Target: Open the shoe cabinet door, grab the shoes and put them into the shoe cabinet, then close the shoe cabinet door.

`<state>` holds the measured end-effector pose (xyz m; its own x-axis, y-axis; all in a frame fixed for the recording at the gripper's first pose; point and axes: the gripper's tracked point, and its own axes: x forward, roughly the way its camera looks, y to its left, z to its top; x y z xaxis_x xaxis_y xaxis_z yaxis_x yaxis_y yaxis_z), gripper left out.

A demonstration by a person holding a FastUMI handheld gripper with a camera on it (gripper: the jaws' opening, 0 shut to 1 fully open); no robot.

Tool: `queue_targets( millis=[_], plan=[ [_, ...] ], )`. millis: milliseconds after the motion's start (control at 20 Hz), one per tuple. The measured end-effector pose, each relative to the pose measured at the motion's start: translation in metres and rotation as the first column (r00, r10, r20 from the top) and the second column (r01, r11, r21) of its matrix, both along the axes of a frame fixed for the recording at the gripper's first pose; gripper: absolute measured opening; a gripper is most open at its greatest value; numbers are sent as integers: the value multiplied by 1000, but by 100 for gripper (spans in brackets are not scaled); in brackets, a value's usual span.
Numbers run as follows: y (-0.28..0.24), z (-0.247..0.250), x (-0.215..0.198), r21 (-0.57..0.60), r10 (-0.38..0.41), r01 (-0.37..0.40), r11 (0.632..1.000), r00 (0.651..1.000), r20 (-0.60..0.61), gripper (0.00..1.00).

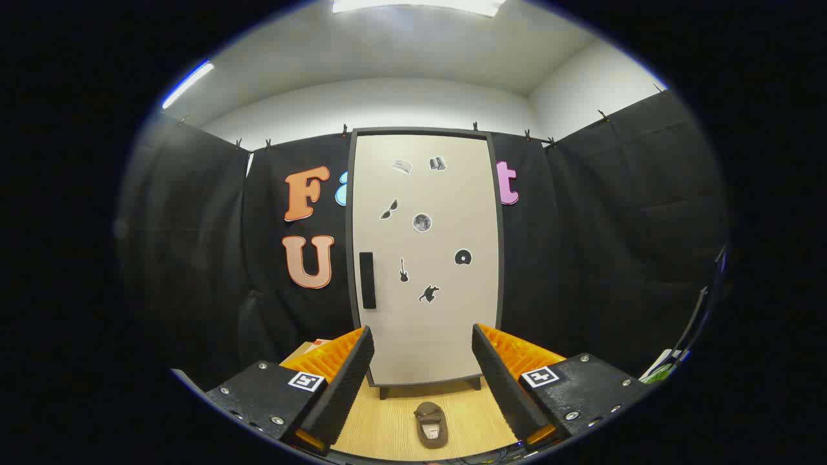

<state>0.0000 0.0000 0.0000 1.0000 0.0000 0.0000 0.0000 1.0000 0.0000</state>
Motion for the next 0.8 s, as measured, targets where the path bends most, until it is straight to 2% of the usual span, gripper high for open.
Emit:
queue_targets(
  millis=[800],
  plan=[
    [12,-1,-3,-6,3,-3,1000,1000,-17,95]
  ],
)
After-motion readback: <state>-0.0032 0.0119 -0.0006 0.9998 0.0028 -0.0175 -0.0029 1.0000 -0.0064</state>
